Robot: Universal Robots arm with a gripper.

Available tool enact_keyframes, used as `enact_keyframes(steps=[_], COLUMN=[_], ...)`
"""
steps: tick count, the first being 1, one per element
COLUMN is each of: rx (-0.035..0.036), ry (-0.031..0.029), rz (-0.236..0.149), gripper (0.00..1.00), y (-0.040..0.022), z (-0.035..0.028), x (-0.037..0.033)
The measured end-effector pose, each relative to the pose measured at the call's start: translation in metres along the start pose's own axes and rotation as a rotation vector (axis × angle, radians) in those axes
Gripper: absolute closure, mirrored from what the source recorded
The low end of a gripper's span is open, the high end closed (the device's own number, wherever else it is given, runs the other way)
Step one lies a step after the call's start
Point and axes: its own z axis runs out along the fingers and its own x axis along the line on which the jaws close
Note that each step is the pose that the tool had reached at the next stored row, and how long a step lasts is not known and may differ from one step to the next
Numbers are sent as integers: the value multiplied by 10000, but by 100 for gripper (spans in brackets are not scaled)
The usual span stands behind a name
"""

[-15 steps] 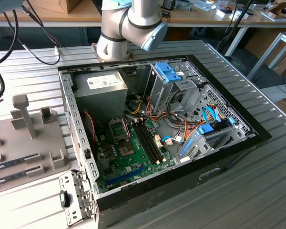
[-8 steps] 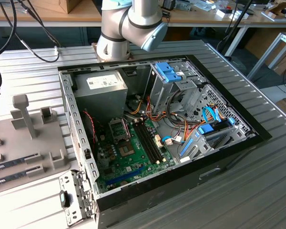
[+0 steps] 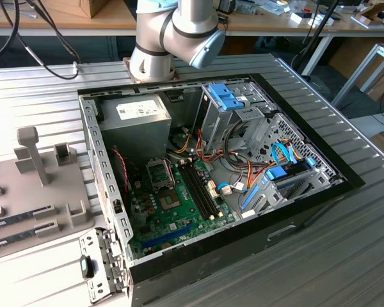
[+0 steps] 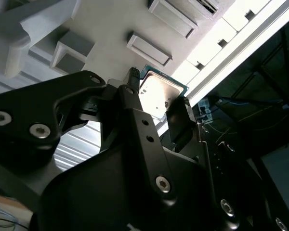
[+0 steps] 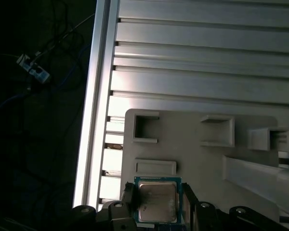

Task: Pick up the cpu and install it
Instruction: 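Pick up the cpu and move it towards the insertion slot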

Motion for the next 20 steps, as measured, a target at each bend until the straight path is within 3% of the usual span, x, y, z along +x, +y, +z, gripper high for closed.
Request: enact_keyframes(steps=[3, 20], rx=[-54, -230], ry=[-3, -16], rz=[-2, -9], gripper=[53, 53], y=[7, 31], z=[-59, -267], x=[2, 9])
